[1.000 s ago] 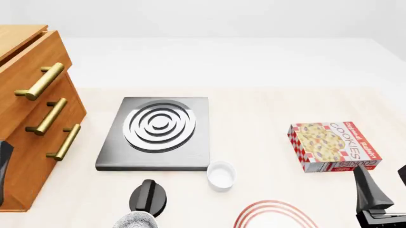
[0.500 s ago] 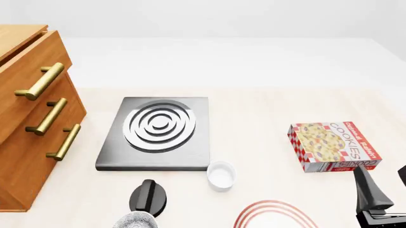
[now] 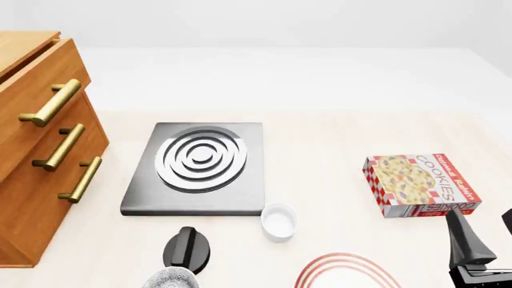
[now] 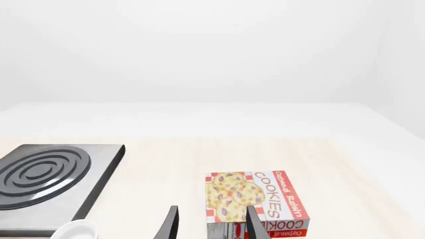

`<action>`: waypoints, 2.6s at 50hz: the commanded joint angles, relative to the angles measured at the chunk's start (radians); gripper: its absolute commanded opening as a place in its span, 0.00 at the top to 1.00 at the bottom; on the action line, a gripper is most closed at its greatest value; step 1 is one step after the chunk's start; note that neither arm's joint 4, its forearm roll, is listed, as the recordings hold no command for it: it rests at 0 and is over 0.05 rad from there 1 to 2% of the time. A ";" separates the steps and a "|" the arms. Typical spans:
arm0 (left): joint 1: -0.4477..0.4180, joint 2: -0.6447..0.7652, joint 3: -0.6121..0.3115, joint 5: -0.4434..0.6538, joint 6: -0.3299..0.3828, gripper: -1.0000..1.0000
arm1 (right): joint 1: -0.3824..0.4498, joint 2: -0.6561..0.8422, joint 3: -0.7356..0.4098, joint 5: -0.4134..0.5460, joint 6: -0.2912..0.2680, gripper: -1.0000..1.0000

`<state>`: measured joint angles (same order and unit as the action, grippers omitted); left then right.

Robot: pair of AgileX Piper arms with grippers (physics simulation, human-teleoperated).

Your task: Pick the akita bowl on the wooden cabinet and place it on the plate.

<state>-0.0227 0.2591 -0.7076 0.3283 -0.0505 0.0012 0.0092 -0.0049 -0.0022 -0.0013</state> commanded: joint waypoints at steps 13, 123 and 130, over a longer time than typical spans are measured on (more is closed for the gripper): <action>0.106 0.189 -0.150 0.071 -0.196 0.00 | 0.000 0.003 -0.004 0.002 0.000 0.00; 0.660 0.753 -0.557 0.037 -0.330 0.00 | 0.000 -0.005 -0.003 0.008 0.000 0.00; 0.661 0.782 -0.548 0.035 -0.336 0.00 | 0.000 -0.005 -0.005 0.010 0.000 0.00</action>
<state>0.6295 1.0039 -1.2624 0.3676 -0.3826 0.0012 0.0049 -0.0081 0.0052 -0.0012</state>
